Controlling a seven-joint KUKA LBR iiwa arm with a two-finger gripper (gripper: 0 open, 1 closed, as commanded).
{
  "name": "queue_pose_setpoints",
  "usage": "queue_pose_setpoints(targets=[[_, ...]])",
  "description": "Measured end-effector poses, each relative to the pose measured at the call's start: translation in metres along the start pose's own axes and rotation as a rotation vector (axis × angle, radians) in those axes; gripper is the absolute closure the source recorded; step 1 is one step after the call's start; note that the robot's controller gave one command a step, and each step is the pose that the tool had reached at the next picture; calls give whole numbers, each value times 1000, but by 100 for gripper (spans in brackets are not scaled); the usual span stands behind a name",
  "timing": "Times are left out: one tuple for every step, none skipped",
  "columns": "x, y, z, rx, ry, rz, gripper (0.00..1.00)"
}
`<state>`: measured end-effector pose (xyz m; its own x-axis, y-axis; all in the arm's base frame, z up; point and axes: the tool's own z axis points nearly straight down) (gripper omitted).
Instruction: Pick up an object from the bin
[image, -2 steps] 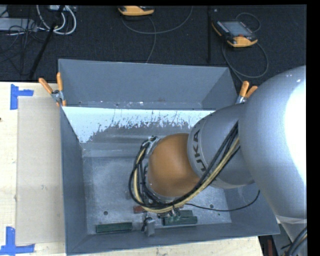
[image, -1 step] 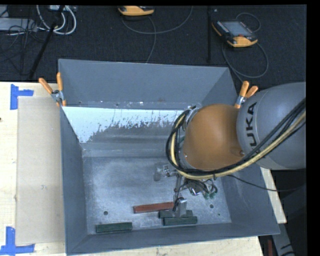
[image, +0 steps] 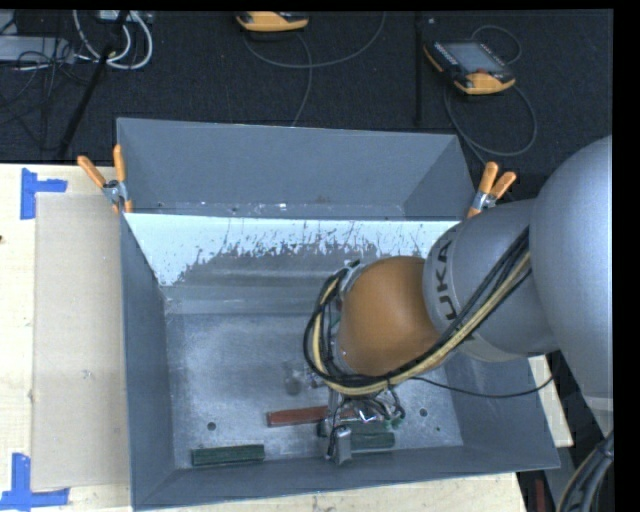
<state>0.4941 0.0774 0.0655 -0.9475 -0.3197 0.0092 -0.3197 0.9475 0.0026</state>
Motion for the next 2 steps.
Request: queue_pose_setpoints(targets=[[-3,1,-6,-1,-9,2,100],[-3,-1,-4,2,-10,4,0]])
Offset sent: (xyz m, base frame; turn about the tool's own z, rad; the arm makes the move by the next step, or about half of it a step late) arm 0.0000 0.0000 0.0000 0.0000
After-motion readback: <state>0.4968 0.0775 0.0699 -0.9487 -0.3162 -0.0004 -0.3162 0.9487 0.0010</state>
